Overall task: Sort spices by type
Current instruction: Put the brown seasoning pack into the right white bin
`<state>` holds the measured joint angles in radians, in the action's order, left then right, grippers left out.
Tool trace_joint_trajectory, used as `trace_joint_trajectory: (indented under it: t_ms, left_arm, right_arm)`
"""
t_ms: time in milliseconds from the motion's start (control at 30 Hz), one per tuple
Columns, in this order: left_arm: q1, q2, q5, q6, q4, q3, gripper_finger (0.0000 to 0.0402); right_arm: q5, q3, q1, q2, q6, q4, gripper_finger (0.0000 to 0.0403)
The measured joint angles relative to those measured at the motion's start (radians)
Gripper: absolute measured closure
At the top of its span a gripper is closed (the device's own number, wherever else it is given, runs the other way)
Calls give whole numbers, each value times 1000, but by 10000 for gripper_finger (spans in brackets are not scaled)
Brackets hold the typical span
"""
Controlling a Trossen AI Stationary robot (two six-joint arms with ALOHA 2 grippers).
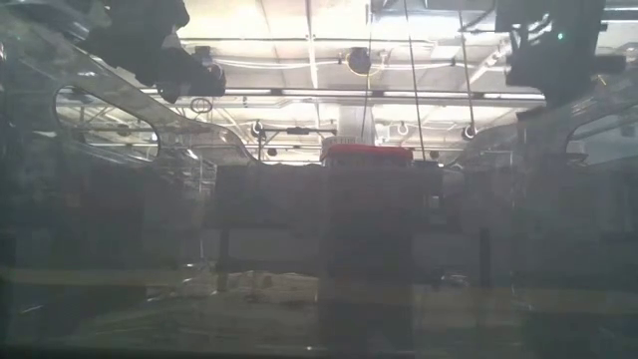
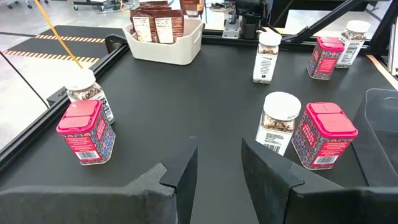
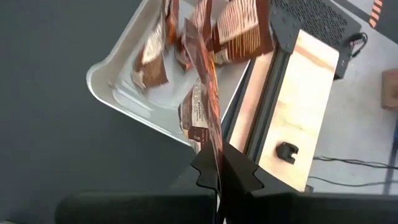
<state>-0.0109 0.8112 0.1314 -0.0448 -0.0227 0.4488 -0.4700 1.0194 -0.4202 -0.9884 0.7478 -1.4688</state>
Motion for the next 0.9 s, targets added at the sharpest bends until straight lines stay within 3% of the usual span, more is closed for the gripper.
trace_joint_trajectory:
  t_ms: [433,900]
  left_arm:
    - [0,0,0,0,1,0,274]
    - [0,0,0,0,3,0,274]
  right_arm:
    - [-18,-90,-4,-31,-59,197,403]
    - [-33,-90,-93,-226,-162,305,403]
